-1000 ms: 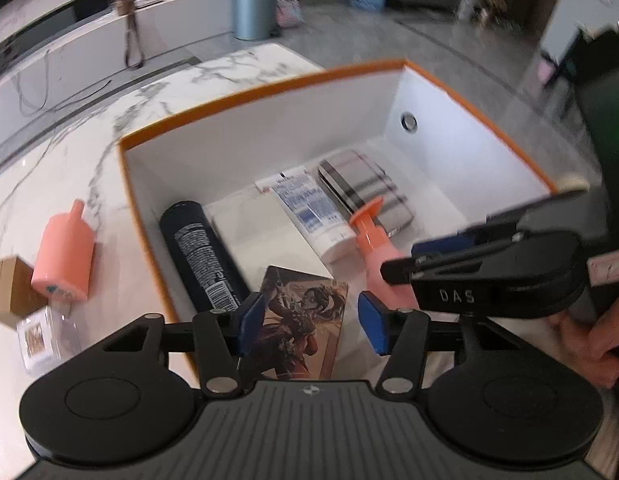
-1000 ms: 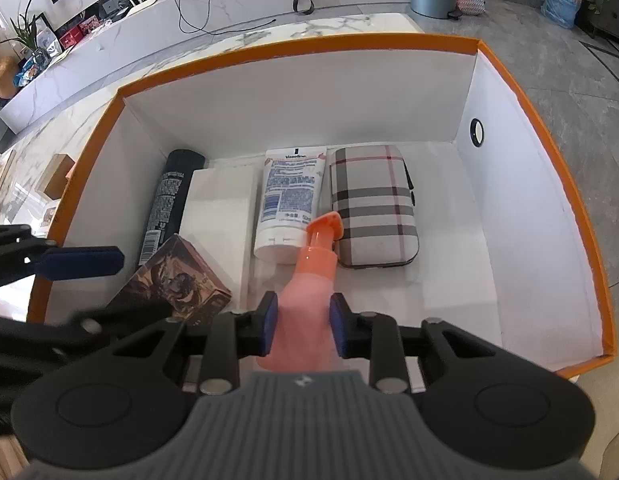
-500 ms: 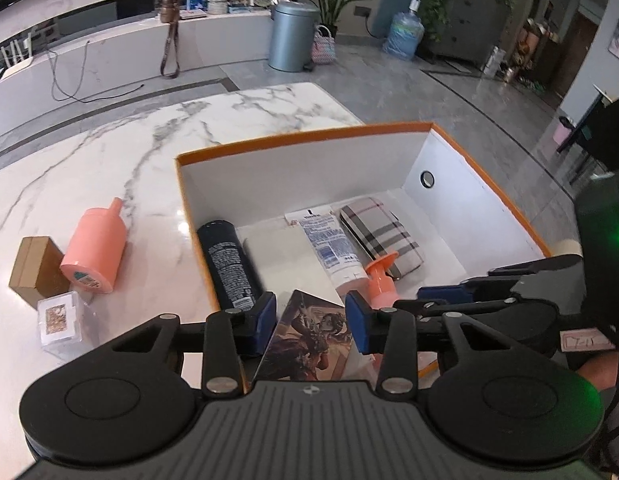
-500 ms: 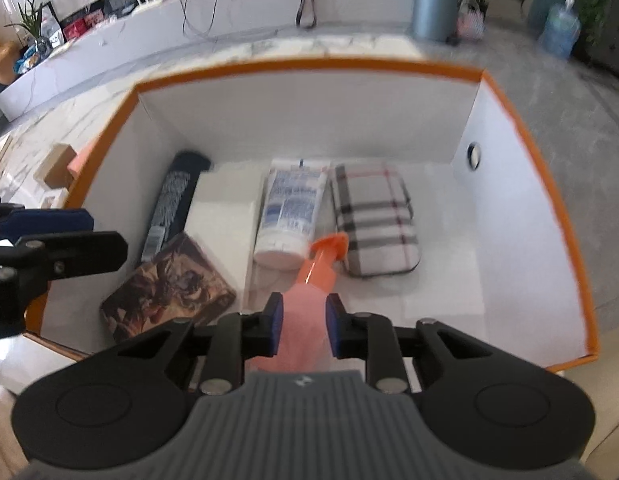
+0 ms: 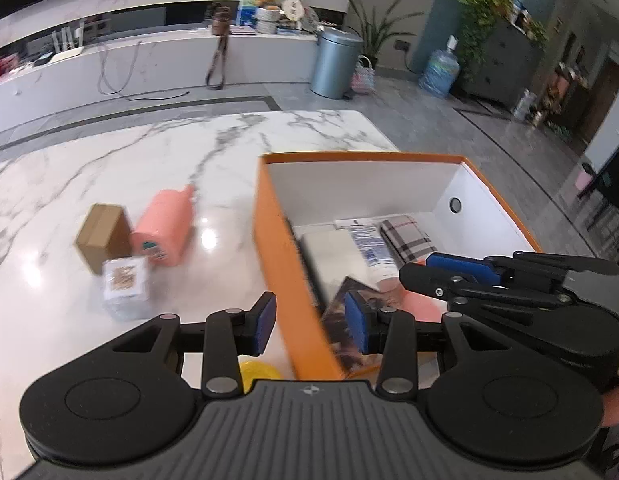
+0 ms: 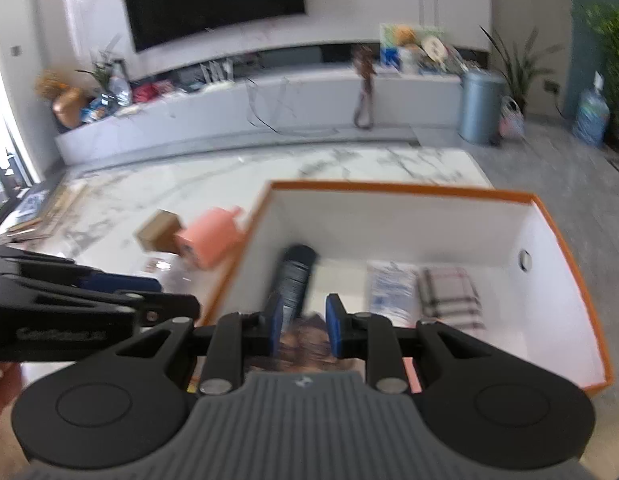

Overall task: Organize rigid objects
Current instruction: 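Withdraw both open grippers from the orange box toward the table, then grasp the yellow tape measure with the right gripper while the left gripper grasps the clear cube box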

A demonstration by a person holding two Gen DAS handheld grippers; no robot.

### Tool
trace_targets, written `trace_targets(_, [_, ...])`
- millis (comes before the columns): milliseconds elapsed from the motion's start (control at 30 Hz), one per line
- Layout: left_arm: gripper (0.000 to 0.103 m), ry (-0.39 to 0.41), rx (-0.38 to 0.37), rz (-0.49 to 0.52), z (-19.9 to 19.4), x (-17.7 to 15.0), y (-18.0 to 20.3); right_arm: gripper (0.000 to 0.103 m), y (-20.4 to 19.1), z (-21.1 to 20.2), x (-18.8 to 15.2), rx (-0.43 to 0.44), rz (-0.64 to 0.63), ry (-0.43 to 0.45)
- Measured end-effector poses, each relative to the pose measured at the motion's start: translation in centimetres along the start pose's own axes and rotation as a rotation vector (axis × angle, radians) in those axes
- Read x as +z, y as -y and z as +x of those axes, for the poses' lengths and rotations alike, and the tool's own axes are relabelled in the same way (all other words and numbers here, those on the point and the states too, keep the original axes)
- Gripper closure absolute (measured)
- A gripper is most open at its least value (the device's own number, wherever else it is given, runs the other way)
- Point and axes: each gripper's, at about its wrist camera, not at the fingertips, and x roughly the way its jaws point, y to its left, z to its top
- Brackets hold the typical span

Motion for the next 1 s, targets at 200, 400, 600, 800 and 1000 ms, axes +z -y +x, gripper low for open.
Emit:
trace_targets(200, [0.056,-0.008,0.049,-0.055,-1.4,-1.4,-3.1,0.08,-4.6,-0.1,-0.1,0.113,-0.154,-0.013])
trace_targets(400, [0.056,-0.008,0.136,-0.077,-2.1,-2.8,-6.0,0.079,-8.2,2.5,-0.1,0.139,-0.303,-0.091])
trace_targets(600, [0.056,-0.035,0.149,-0.124,-1.3,-3.6,-8.8,0.068,-10.7,5.9,-0.3,0.145,-0.415,-0.202])
trace_targets(800, [0.056,-0.067,0.164,-0.159,0.2,-4.0,-11.0,0.057,-13.4,8.9,-0.4,0.173,-0.619,-0.345])
trace_targets(1000, [0.056,-0.137,0.151,-0.155,2.4,-4.9,-11.3,0.057,-15.1,12.6,-0.8,0.159,-0.758,-0.562])
